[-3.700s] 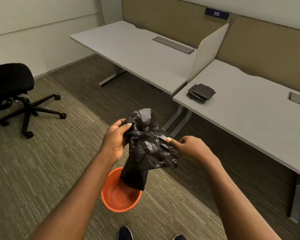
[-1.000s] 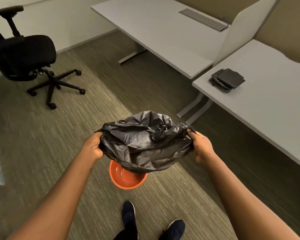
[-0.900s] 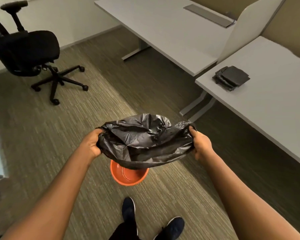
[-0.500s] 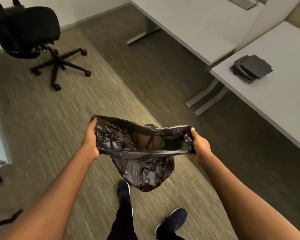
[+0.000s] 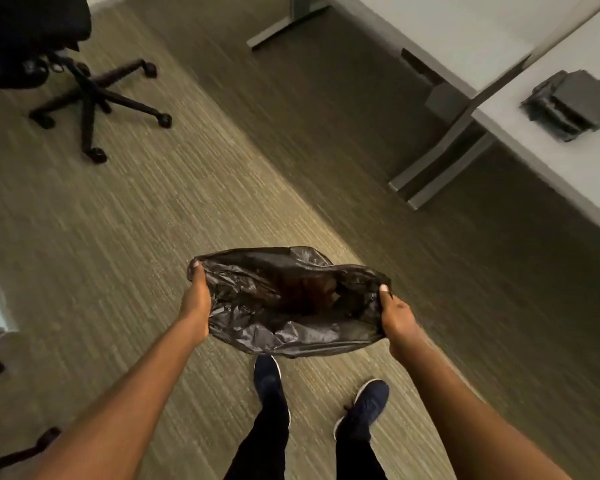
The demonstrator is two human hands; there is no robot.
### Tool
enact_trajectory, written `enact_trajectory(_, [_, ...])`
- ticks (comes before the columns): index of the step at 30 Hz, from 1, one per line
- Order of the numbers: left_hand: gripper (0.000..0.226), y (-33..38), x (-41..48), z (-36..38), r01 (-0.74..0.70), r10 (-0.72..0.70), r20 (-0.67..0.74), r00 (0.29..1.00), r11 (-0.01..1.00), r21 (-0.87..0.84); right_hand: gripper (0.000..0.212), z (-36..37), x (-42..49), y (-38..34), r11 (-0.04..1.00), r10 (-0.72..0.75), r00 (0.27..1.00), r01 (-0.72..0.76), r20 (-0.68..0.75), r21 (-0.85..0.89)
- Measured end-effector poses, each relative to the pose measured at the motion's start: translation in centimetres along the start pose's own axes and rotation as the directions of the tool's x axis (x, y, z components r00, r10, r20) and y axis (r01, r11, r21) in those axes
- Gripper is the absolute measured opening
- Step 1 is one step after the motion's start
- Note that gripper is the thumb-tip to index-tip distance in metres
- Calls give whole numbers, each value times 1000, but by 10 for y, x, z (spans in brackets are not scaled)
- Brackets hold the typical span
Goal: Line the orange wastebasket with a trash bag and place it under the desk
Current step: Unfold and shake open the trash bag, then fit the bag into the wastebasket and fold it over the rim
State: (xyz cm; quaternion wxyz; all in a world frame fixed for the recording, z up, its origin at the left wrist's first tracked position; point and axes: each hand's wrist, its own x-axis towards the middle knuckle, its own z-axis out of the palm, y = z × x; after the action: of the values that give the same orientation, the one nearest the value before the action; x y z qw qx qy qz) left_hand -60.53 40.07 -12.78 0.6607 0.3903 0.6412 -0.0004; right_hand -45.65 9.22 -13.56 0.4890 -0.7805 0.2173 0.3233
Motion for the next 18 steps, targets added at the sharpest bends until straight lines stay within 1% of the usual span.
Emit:
enact_trajectory(5, [98,-39,41,3,79,-79,-33,996,997,14,44,26,39,36,993,62,998,-58,30,-106])
enact_trajectory(9, [100,-73,78,11,118,-116,-55,992,993,27,44,44,73,62,986,94,995,-87,38,-142])
enact_trajectory(15, [105,-111,134,23,153,-147,-67,987,985,86,44,64,124,95,972,91,995,-80,40,-219])
enact_trajectory(18, [101,-126,161,29,146,-138,-70,988,980,137,41,73,150,112,964,94,995,-80,45,-253])
